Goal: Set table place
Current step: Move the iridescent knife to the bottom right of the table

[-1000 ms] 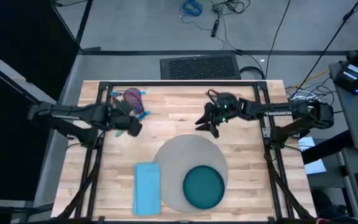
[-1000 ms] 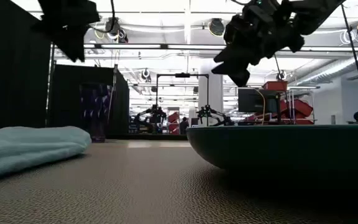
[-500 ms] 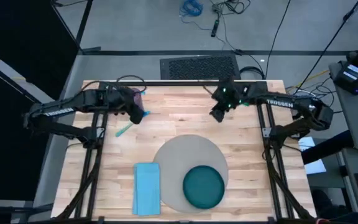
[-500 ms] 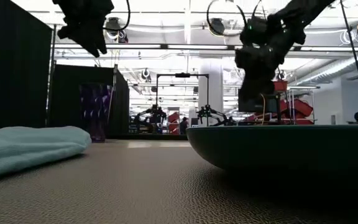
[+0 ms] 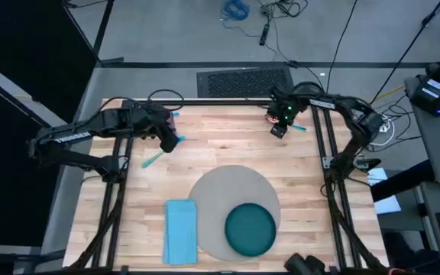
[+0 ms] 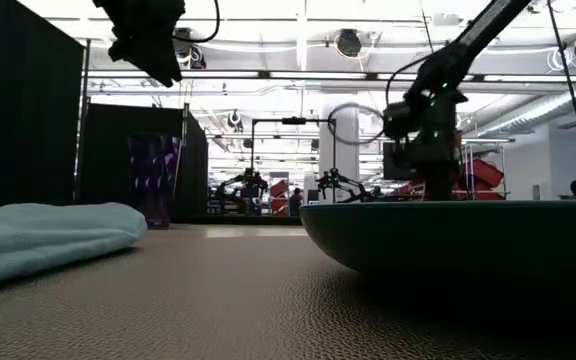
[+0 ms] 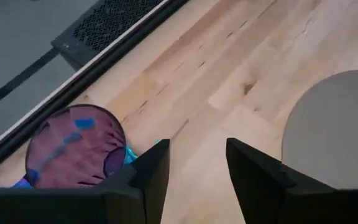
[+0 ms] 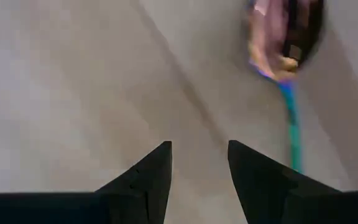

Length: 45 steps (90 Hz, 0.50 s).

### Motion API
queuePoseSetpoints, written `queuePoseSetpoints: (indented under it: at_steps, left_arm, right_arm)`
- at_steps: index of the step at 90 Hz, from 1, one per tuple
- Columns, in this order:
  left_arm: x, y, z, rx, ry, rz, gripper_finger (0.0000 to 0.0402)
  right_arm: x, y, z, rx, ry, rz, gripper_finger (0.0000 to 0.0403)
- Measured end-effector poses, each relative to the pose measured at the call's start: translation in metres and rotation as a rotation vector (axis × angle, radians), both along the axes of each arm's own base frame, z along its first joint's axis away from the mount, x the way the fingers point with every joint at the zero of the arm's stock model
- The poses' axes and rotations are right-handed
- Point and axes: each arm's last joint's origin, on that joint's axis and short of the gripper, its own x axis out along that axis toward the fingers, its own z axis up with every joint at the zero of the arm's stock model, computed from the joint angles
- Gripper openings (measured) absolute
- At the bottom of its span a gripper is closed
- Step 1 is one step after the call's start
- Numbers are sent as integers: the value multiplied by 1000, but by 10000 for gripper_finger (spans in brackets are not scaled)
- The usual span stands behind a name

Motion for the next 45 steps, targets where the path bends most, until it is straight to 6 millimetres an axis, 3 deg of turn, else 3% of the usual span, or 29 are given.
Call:
queuePoseSetpoints:
  at_steps: [11,25,34,45]
  left_arm:
    - [0,0,0,11,10,-17,144]
    - [0,0,0,22,11,-30,144]
    - [0,0,0,20,12,-34,144]
    - [0,-1,0,-3,4,-25,144]
  right_arm:
    - [0,-9,-6,-21,64,38,143]
    - [-1,-16,-1,-39,41,18,143]
    - [8,-13,4,115,-166,-11,143]
    - [40,2,15,211,-374,64,140]
